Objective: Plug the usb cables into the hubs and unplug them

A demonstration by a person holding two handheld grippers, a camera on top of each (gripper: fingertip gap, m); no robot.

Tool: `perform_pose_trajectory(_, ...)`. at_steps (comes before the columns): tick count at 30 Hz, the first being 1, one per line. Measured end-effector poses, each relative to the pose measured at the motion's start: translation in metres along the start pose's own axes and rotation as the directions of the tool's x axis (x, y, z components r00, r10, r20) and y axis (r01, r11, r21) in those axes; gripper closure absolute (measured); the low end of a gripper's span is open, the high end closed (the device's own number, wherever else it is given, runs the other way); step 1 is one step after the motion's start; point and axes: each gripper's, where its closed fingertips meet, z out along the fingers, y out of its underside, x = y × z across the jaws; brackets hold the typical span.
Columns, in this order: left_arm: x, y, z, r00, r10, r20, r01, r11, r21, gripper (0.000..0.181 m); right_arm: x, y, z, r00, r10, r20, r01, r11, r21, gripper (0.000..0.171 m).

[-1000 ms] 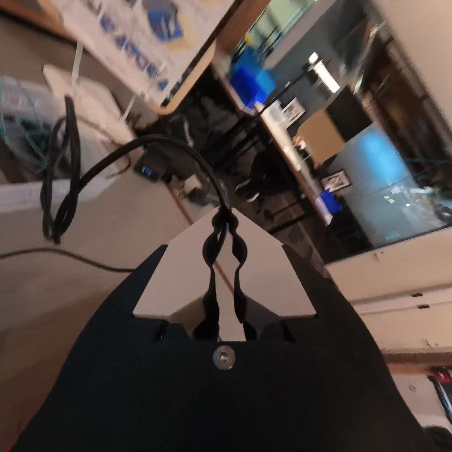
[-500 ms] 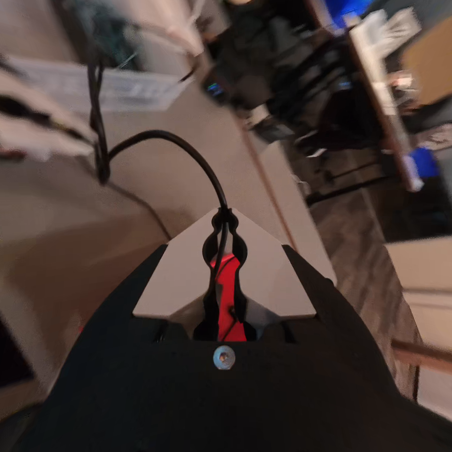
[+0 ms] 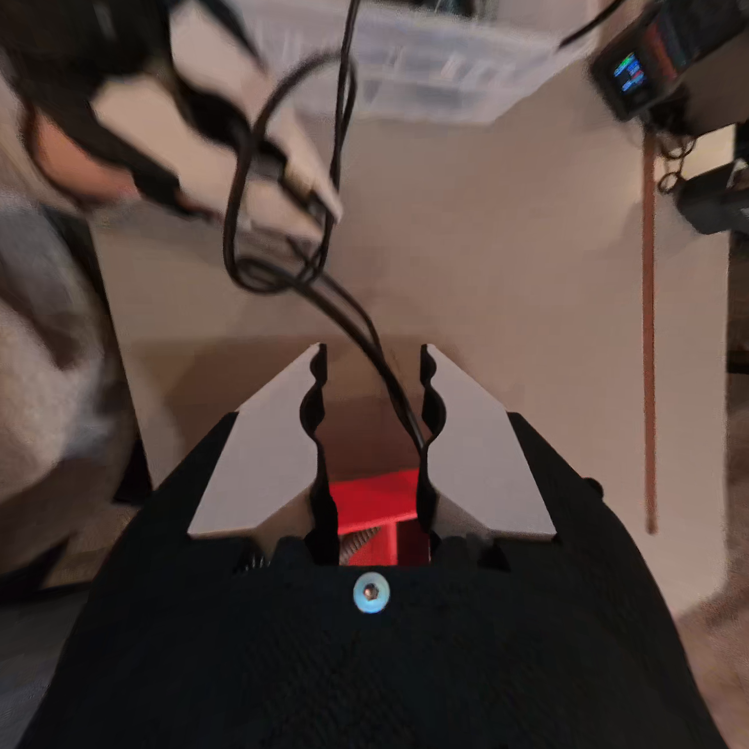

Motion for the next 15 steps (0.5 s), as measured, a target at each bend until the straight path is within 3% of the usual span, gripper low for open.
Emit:
perform_pose_trajectory(1, 0.000, 0.000, 0.000, 1.000, -0.006, -0.003, 0.006, 1.000, 0.000, 0.175, 0.006, -0.015, -0.008, 0.998, 0.056, 0.017, -0.057, 0.996, 0.068, 0.127)
perform_pose_trajectory(4, 0.000, 0.001, 0.001, 1.000, -0.009, -0.005, 0.009, 1.000, -0.004, 0.175, 0.024, -0.067, -0.029, 0.969, 0.213, 0.124, -0.240, 0.928, 0.284, 0.130)
perform_pose_trajectory(7, 0.003, 0.003, 0.002, 1.000, 0.006, -0.014, -0.006, 1.000, -0.020, 0.175, 0.033, -0.119, -0.025, 0.858, 0.381, 0.344, -0.498, 0.781, 0.378, 0.127)
perform_pose_trajectory(10, 0.006, 0.006, 0.003, 0.999, 0.044, -0.020, -0.044, 0.998, -0.037, 0.175, 0.035, -0.149, 0.011, 0.764, 0.449, 0.463, -0.618, 0.714, 0.329, 0.117)
perform_pose_trajectory(15, 0.011, 0.008, 0.004, 0.994, 0.109, -0.026, -0.111, 0.992, -0.056, 0.175, 0.026, -0.163, 0.084, 0.695, 0.518, 0.498, -0.658, 0.737, 0.152, 0.114)
